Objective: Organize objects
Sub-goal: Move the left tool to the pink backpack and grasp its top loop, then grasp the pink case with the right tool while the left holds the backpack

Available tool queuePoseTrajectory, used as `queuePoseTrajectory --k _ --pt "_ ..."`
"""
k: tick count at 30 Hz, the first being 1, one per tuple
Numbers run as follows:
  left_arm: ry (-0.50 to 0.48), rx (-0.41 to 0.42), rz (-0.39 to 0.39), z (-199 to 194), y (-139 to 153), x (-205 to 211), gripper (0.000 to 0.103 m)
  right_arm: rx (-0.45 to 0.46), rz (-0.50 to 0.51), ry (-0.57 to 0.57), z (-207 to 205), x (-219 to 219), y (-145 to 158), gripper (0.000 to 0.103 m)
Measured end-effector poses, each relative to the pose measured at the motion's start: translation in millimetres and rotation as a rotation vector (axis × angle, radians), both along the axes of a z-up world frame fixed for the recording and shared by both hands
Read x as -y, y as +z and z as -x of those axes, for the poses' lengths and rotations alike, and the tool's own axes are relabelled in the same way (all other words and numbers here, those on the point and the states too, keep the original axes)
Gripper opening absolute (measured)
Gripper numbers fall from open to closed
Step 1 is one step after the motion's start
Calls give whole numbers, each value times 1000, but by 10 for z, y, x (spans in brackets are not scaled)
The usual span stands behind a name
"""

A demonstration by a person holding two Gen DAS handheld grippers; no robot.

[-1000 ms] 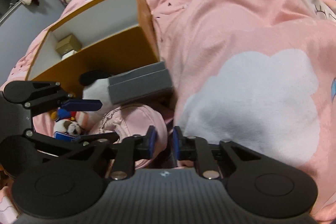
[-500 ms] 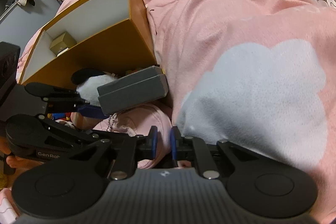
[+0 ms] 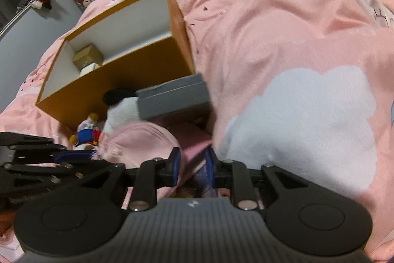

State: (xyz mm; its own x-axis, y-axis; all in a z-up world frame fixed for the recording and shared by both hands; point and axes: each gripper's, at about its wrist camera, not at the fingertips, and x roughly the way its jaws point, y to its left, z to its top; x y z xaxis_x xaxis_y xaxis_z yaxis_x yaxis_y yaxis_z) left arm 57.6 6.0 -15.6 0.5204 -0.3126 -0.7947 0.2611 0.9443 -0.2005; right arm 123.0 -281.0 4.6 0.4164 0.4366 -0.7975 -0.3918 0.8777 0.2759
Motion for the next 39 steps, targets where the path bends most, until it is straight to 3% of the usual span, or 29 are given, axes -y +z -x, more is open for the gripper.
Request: queuePoseTrajectory --k 4,6,9,11,14,17,18,21,25,28,30,33,39 --pt "251 63 16 128 125 -350 15 -13 -3 41 1 -76 -24 23" --pt "353 46 44 169 77 -497 15 -26 5 51 -4 -101 -51 25" --pt "418 -35 93 139 -76 -601 17 -43 18 58 -11 -125 -93 25" --pt "429 -93 88 88 -174 -598 19 -50 28 66 -12 -143 -109 25" --pt "404 -99 92 91 -144 -664 25 -52 39 73 -16 -148 -93 25" --pt "317 -128 88 30 -136 -680 42 -50 25 87 -60 -138 -17 29" --pt "285 -136 94 38 -138 -687 47 -45 19 90 -98 -138 22 36" --pt "235 -139 63 -12 -128 -669 50 -35 18 102 -230 -178 118 46" --pt "235 -154 83 -92 -215 -664 51 -111 0 103 -473 -260 36 47" --pt "264 -136 105 -74 -260 -690 48 -167 -6 92 -604 -304 -86 47" --pt "282 -124 112 -35 -254 -712 34 -179 -2 80 -639 -315 -143 47" --pt "319 -111 134 18 -239 -754 24 -174 -1 92 -633 -336 -175 45" --pt "377 -42 134 142 -110 -740 19 -164 10 181 -467 -375 -154 34"
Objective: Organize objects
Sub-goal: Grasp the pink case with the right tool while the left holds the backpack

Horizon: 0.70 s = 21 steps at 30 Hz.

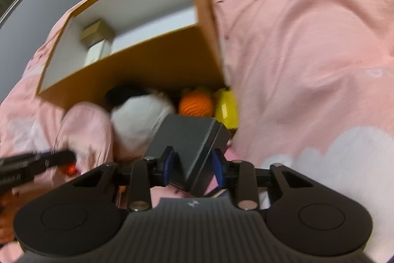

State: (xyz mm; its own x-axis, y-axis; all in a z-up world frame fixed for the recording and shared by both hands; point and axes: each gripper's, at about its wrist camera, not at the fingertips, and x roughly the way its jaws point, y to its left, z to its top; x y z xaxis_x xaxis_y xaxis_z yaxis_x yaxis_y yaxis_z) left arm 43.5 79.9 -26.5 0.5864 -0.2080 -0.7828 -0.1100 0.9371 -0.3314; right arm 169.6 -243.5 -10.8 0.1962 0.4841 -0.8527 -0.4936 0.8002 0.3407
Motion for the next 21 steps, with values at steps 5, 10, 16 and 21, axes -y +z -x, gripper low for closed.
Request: queuePoseTrajectory --k 5,10,16,21 --pt "44 49 3 44 112 -30 18 -45 5 111 168 -65 21 33" --pt "63 13 30 3 23 -59 18 48 37 143 123 -24 257 34" --pt "69 -17 54 -26 -73 -62 18 -28 82 108 -373 -29 128 31" --pt "79 -28 60 -26 -103 -97 18 -136 43 86 -629 -87 -62 34"
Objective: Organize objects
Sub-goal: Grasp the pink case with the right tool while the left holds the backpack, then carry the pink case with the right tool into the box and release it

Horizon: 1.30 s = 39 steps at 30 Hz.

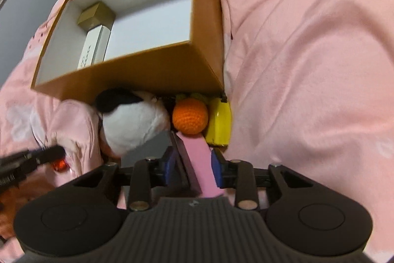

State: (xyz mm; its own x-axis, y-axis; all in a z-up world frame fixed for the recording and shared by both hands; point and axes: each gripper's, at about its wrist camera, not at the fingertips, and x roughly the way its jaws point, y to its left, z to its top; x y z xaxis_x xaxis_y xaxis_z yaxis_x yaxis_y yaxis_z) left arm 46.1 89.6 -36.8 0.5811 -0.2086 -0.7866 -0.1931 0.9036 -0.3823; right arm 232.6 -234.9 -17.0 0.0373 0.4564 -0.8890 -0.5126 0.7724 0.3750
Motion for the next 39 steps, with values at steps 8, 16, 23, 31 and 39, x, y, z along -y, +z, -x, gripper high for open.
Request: queuePoseTrajectory --k 8,16,23,31,39 --pt "-11 -14 -10 -37 -37 22 18 -111 -33 -9 -82 -52 -189 56" --pt "-11 -16 -15 -23 -38 18 18 -95 93 38 -218 -64 -168 26" --pt "-6 -18 -7 -23 -46 6 18 -200 73 123 -228 -234 -448 45" --pt "-6 -19 -6 -15 -48 -12 18 -165 46 130 -87 -313 -411 37" --pt "-9 -16 -5 -9 -39 -17 18 -17 -10 143 298 -105 36 21"
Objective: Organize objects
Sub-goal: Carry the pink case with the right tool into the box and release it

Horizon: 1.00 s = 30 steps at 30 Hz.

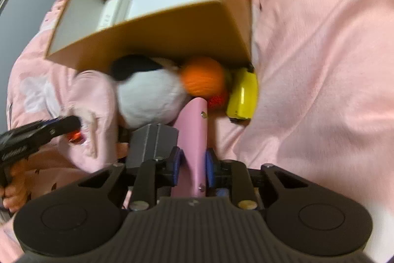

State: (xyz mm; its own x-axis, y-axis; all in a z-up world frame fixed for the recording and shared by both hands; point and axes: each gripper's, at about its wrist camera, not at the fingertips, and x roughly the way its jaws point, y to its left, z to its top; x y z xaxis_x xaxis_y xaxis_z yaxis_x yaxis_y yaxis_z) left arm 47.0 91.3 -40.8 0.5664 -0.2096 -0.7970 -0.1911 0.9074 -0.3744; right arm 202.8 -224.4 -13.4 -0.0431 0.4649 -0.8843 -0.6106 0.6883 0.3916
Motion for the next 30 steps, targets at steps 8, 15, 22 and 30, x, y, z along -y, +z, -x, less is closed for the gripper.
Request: queuePoseTrajectory --k 8,15,22,30 --pt "3 31 5 81 151 -29 18 183 -32 -75 179 406 396 18" --pt "25 109 59 129 507 -109 18 212 -187 -163 221 517 870 18" --pt "46 202 50 -83 972 -227 18 279 -343 -183 100 219 1332 18" --pt "141 195 -69 -702 1080 -472 18 238 -350 -246 -419 -497 1173 18"
